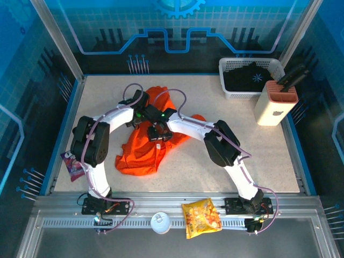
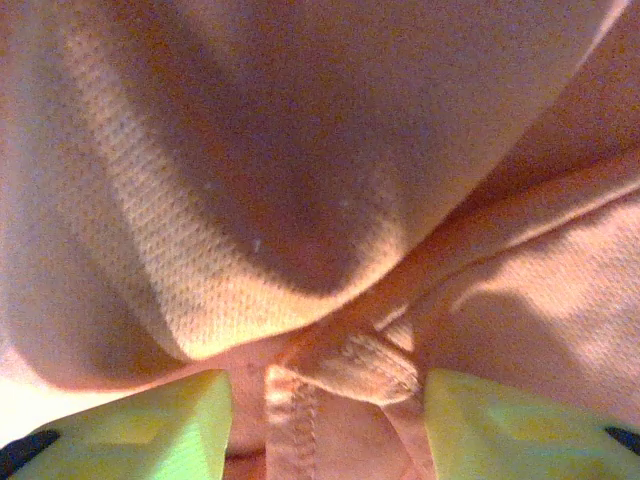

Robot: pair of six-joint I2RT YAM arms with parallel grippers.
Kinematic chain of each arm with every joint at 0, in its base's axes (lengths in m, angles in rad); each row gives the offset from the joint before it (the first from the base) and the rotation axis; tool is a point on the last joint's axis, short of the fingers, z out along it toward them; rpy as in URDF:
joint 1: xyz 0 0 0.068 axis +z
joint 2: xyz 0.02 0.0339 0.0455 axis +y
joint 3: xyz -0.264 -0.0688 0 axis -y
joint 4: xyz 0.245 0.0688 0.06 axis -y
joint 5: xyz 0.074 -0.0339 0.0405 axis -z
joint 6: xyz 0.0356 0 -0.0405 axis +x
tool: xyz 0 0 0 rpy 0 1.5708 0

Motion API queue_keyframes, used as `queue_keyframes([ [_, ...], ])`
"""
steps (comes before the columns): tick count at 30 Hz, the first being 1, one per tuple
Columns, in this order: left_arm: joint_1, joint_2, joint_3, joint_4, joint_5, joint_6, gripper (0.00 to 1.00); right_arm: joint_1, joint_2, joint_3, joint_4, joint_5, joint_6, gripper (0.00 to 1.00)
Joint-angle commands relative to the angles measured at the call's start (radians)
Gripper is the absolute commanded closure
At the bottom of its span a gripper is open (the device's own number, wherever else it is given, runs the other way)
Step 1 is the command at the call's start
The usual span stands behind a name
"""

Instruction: Fold and stack the t-shirts

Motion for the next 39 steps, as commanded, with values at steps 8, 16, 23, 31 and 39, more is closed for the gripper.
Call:
queue_keyframes([
  [8,0.022,0.007,-0.007,0.013,0.02,0.001,0.81,0.012,0.004,0.024,-0.075,0.244,0.017,0.88],
  [16,0.035,-0.178,-0.13,0.008,-0.043,-0.015,1.0,-0.002,-0.304,-0.171,-0.071,0.381,-0.023,1.0],
  [23,0.03,-0.32,-0.267,-0.006,-0.006,-0.048,1.0,-0.086,-0.623,-0.574,-0.069,0.461,0.059,1.0],
  [31,-0.128,-0.434,-0.363,-0.081,0.01,-0.084,0.41,-0.36,-0.796,-0.934,0.061,0.363,0.055,1.0],
  [39,-0.202,-0.507,-0.326,-0.193,-0.088,-0.1,0.07,-0.522,-0.732,-0.787,0.096,0.358,-0.075,1.0],
])
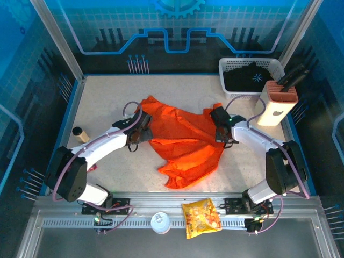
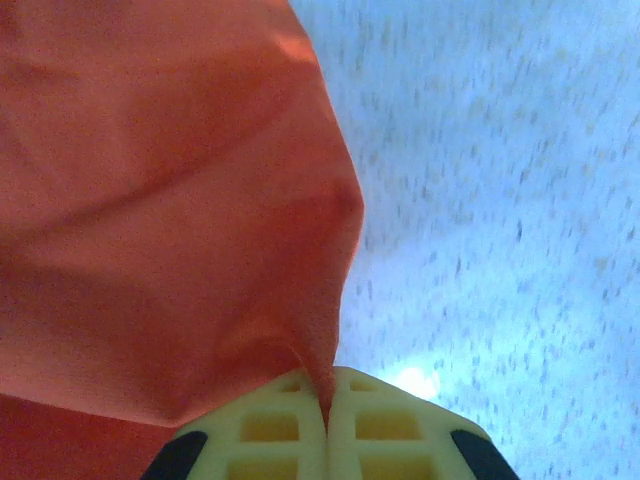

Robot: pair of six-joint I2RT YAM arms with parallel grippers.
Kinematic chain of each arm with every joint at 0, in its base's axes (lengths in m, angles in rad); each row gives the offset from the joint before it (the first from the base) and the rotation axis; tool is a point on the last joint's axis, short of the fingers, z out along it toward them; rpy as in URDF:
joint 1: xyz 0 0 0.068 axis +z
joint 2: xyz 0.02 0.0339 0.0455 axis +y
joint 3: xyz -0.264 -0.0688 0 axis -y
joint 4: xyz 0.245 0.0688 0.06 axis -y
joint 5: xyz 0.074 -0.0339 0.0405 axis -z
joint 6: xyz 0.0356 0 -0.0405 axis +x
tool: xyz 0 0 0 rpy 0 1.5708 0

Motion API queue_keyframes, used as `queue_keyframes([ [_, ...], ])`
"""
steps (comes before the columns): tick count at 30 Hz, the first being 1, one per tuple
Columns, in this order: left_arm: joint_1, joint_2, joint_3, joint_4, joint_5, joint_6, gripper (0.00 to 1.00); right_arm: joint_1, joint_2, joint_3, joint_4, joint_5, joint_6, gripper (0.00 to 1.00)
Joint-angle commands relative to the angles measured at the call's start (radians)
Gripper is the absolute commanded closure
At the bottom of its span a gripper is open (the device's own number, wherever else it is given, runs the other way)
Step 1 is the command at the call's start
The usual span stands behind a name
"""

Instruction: Fold and stack the t-shirts

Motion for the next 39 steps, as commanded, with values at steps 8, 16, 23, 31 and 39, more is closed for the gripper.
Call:
queue_keyframes([
  [8,0.049,0.116,0.031,-0.03,-0.05,0.027,0.06,-0.007,-0.041,0.107,0.039,-0.14,-0.109,0.25],
  [16,0.115,0.362,0.174,0.06,-0.026,0.109,0.01,0.386,-0.182,-0.03,-0.069,-0.247,-0.053,0.12],
  [23,0.111,0.379,0.252,0.044,-0.002,0.125,0.92,0.648,-0.199,-0.18,0.072,-0.365,0.026,0.27],
  [31,0.099,0.179,0.305,-0.122,0.004,0.165,1.0,0.738,0.002,-0.093,0.144,-0.392,-0.041,0.35],
  [39,0.097,0.163,0.348,-0.274,-0.037,0.185,0.22,0.866,0.175,0.032,0.048,-0.264,-0.07,0.29],
])
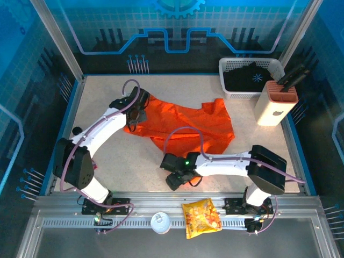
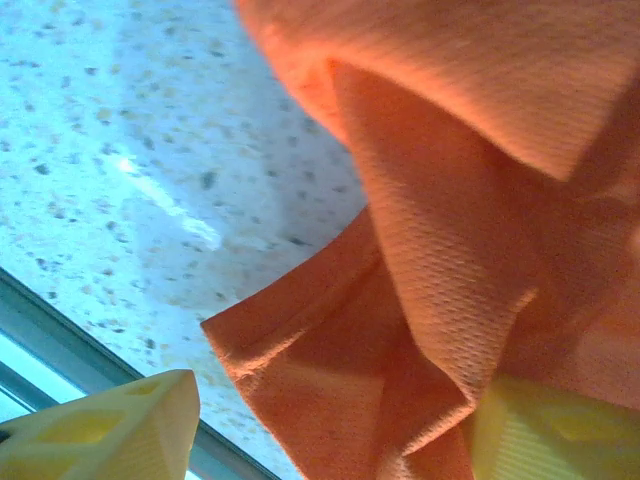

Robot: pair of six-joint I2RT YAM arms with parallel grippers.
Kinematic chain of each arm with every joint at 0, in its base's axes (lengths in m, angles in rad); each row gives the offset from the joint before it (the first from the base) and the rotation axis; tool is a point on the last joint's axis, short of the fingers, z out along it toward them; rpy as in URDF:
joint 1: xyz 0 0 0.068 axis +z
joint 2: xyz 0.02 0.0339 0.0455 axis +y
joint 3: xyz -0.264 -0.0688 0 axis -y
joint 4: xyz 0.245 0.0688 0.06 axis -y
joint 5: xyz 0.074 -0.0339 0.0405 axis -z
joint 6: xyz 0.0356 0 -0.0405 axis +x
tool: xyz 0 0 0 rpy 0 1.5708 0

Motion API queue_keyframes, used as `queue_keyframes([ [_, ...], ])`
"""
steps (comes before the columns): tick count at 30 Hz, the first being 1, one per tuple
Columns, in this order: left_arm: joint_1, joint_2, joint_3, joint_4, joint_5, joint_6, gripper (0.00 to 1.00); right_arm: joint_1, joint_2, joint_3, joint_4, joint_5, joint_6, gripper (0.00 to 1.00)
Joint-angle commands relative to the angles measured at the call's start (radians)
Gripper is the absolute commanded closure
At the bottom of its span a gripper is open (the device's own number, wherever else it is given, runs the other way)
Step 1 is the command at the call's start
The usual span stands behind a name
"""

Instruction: Fold and stack the t-shirts

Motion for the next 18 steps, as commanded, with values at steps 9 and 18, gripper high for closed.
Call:
queue_keyframes([
  [9,0.147,0.223,-0.051,0.029,0.053,-0.014,0.04,0.063,0.094,0.091,-0.138,0.12,-0.01,0.34],
  [18,0.206,0.472,0.101,0.049,0.074,-0.001,0.33,0.057,0.045,0.076,-0.198,0.184,0.018,0.73],
])
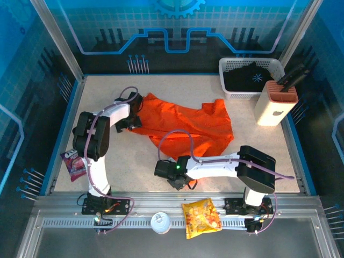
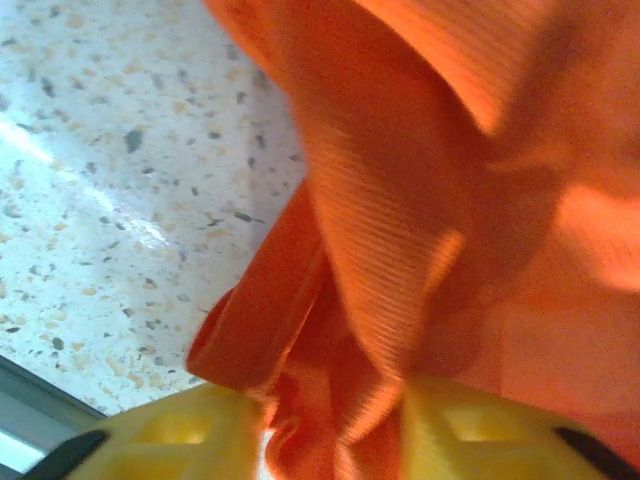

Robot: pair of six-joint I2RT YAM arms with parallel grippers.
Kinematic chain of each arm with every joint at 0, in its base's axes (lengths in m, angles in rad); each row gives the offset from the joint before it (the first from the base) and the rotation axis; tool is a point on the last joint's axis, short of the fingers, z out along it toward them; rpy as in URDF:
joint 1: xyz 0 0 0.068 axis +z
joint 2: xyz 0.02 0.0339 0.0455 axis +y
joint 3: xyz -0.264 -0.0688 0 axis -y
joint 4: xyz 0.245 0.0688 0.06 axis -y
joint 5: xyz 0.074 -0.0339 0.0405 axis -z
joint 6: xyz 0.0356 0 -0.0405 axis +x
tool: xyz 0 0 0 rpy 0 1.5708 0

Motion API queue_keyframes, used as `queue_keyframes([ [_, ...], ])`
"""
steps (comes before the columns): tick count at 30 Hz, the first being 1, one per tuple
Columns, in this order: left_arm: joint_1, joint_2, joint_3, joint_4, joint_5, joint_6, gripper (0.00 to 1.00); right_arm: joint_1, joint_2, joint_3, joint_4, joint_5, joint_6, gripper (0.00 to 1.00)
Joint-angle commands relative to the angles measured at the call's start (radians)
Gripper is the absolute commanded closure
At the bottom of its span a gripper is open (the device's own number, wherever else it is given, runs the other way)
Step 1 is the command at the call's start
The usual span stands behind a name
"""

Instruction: Fold and stack the t-shirts

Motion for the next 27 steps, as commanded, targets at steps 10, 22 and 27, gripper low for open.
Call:
queue_keyframes([
  [10,0.018,-0.158,0.05,-0.099,0.082,0.042,1.0,-0.135,-0.17,-0.026,-0.177,0.125,-0.033,1.0],
  [22,0.002,0.201,0.723,-0.341,0.249,0.13,0.94,-0.594,-0.418,-0.126,-0.109,0.075,-0.08,1.0],
  [27,-0.036,0.452,1.037,-0.446,0.223,0.127,0.21,-0.675,-0.368,-0.127,-0.059,0.08,-0.055,1.0],
])
